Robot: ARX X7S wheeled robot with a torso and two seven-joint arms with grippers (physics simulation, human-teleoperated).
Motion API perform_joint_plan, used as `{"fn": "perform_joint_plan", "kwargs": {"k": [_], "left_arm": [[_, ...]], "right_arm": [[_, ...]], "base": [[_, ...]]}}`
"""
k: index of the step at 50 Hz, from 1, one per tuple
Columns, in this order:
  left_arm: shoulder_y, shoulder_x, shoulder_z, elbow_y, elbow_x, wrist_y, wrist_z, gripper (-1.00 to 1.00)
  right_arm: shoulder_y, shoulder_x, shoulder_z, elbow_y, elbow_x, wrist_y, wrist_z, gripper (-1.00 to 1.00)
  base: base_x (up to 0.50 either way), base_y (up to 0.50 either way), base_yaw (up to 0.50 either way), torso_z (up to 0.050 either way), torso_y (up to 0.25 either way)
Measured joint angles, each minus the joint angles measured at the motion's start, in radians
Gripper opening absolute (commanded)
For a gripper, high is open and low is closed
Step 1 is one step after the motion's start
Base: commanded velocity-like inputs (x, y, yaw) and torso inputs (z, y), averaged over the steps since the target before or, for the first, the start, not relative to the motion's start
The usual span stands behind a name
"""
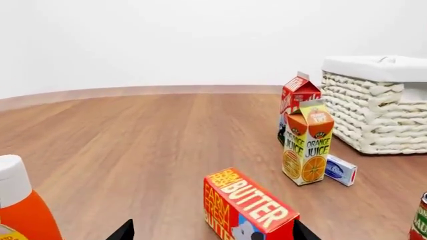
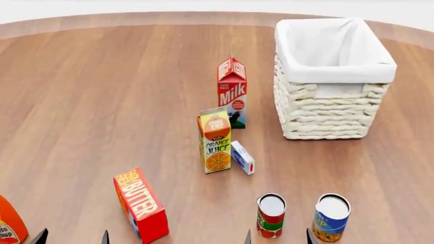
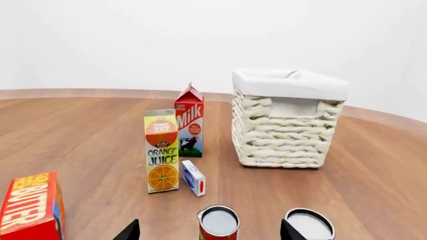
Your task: Pick up the orange juice, and put it in the basket.
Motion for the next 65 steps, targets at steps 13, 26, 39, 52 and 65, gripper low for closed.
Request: {"fn": "perform_joint_plan", "kwargs": {"k": [13,26,39,52,65], "left_arm": [[-0.002,-0.011,0.013,-0.001,-0.011,0.002,-0.012,1.0],[-0.003,-0.02,0.024,-0.001,-0.02,0.004,-0.023,1.0],[-0.004,-0.028,0.034,-0.002,-0.028,0.006,-0.033,1.0],[-0.006,-0.036,0.044,-0.003,-0.036,0.008,-0.042,1.0],[-0.007,-0.043,0.052,-0.003,-0.043,0.01,-0.05,1.0]], "right_arm": [[0.0,0.009,-0.01,-0.001,0.014,-0.002,0.01,1.0],[0.002,0.018,-0.018,-0.004,0.027,-0.001,0.02,1.0],[0.002,0.028,-0.022,-0.009,0.042,-0.001,0.03,1.0],[0.002,0.038,-0.023,-0.025,0.058,0.009,0.039,1.0],[0.005,0.049,-0.028,-0.039,0.066,0.019,0.048,1.0]], "base": [[0.23,0.0,0.0,0.0,0.0],[0.24,0.0,0.0,0.0,0.0],[0.25,0.0,0.0,0.0,0.0],[0.26,0.0,0.0,0.0,0.0],[0.26,0.0,0.0,0.0,0.001]]}}
